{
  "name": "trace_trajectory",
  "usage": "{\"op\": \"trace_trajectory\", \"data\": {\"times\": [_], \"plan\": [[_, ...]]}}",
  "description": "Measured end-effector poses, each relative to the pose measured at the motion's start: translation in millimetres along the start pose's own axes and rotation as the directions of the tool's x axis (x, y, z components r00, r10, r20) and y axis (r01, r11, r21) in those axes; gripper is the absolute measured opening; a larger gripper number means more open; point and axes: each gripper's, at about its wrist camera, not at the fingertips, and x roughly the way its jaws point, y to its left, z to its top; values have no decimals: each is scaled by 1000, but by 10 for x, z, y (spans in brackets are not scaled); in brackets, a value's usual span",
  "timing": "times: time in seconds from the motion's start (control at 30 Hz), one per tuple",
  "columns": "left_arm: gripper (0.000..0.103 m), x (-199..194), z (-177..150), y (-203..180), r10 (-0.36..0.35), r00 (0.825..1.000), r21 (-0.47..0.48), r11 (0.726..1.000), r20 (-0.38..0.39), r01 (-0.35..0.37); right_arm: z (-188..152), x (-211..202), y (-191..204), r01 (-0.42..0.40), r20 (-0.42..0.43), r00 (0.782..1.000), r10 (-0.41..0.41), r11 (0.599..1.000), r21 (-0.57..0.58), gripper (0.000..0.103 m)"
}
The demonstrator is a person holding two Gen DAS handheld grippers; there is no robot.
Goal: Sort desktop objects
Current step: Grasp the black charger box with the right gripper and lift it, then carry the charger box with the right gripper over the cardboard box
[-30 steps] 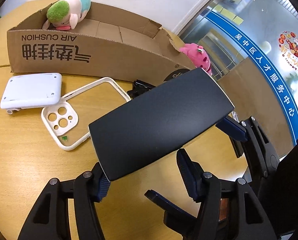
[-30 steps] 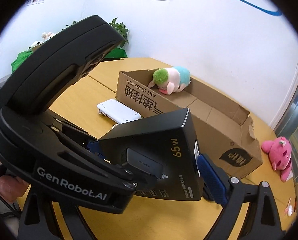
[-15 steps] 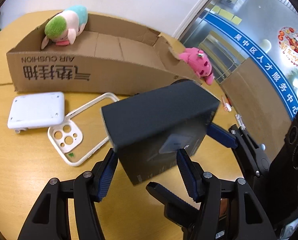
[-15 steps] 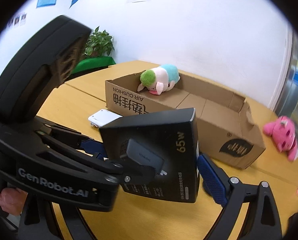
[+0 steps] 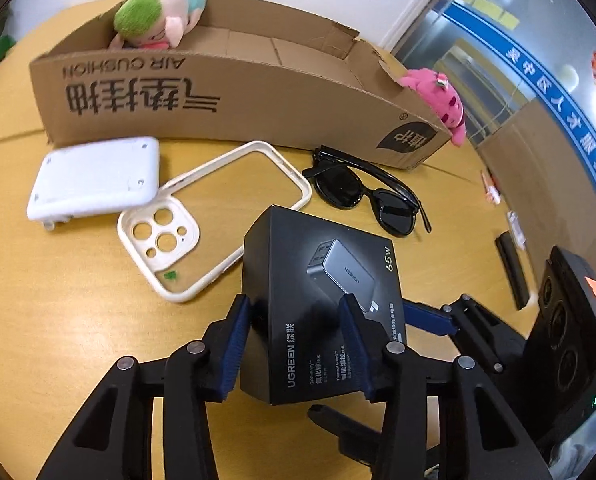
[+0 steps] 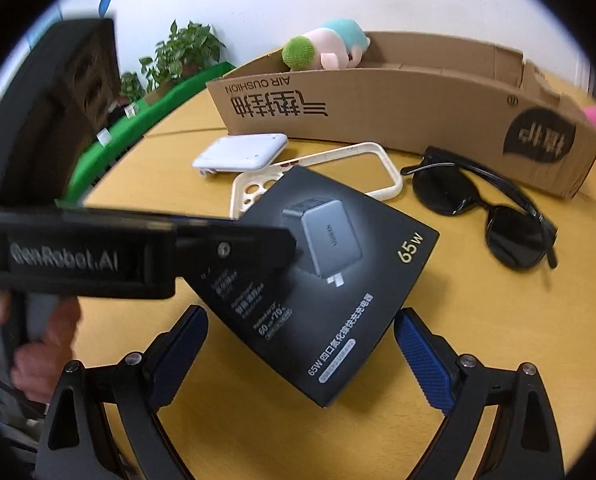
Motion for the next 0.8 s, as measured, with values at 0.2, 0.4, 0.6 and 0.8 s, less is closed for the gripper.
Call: {"op": "trace_trajectory", "data": {"times": [0.2, 0.4, 0.6, 0.8], "plan": [[51, 53, 44, -24, 11, 1000, 17, 1000, -6, -11, -35, 65, 24, 60, 14, 998, -60, 997, -55, 87], [51, -12, 33, -128, 50, 998, 53, 997, 31, -52, -116, -36, 7, 48, 47, 998, -46, 998, -46, 79], [51, -313, 192, -228, 54, 989, 78, 995, 135, -65, 43, -199, 43, 65, 116, 992, -57, 995, -71, 79], [51, -682, 726, -310, 29, 961, 119, 991, 274, -64, 606, -431, 35, 117, 214, 973, -85, 983, -142, 79]]}}
